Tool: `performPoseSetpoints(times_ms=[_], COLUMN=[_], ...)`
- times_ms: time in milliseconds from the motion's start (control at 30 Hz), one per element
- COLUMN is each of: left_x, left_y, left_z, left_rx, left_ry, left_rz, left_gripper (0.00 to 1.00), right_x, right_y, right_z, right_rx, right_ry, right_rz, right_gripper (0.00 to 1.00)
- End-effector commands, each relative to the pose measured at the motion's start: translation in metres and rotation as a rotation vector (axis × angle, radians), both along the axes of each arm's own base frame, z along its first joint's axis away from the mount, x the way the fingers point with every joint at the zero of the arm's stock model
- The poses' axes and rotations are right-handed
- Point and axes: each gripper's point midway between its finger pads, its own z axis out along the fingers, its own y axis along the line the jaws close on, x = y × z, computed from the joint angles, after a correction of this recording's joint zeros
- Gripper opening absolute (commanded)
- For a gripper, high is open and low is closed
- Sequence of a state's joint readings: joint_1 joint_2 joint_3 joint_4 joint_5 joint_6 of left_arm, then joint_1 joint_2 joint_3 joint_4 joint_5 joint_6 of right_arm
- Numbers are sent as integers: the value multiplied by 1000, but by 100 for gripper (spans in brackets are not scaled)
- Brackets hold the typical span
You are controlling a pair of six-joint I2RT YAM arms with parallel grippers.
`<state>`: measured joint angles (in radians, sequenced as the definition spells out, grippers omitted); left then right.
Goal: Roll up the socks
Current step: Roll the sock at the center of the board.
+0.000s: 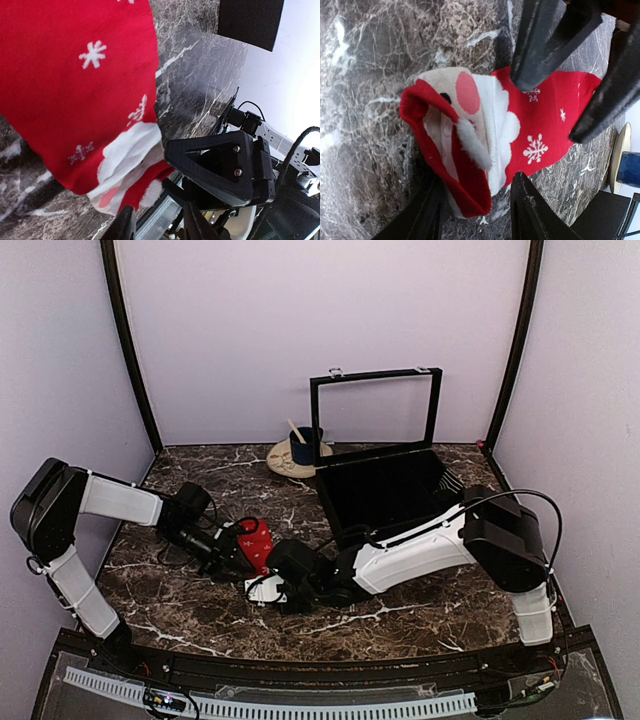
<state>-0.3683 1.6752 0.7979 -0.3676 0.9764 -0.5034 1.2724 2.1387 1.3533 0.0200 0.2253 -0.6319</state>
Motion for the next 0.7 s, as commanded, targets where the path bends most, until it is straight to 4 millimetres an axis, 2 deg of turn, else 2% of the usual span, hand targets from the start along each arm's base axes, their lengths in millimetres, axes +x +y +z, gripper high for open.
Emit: performPoseSetpoints(times_ms=[0, 100, 200, 333, 667], left_x=[2, -4, -8, -14, -19], left_y=[2, 4, 9, 15, 16], left_z=[-2, -3, -1, -1, -1], left_rx=[-7, -4, 9, 34, 24], left_ry=[-11, -14, -48, -82, -102], left_rz=[36, 44, 52, 66, 80], left_gripper=[34, 34, 43, 50, 55], right_x=[-4, -4, -3, -1, 10], right_y=[-27, -28, -25, -22, -16], right_z=[-26, -28, -27, -24, -14], right_rx=[-149, -150, -145, -137, -115], right_ry=[40, 41, 39, 37, 31], right_rz=[-3, -2, -4, -6, -22], right_gripper=[43, 43, 43, 43, 43])
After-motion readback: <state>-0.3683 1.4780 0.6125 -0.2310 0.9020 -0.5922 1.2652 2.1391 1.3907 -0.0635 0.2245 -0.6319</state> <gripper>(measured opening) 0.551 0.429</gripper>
